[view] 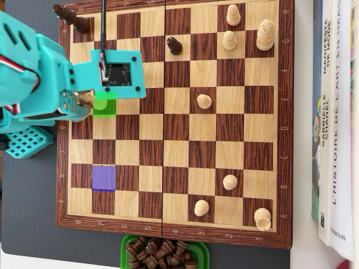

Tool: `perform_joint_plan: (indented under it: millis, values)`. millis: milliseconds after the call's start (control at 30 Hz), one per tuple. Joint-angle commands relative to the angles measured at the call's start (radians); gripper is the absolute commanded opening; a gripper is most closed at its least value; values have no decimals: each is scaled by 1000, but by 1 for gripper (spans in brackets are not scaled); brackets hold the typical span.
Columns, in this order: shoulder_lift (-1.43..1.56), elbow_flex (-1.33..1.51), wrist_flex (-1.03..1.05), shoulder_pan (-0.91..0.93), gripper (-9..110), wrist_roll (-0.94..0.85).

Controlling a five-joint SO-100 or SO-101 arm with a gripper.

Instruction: Play chess

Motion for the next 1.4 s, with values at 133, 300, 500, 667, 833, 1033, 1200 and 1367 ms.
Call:
perform_joint_plan:
  millis: [133, 300, 500, 667, 833, 1033, 1200, 1367]
  values:
    - [14, -44, -3, 11, 13, -3]
    - [14, -49, -2, 11, 18, -3]
    - [14, -72, 5, 11, 19, -3]
    - [15, -127, 5, 8, 19, -5]
    - [15, -169, 5, 0, 19, -3]
    - [92, -249, -3, -2, 19, -2]
    - [204, -281, -12, 14, 19, 3]
    - [299, -221, -172, 55, 18, -6]
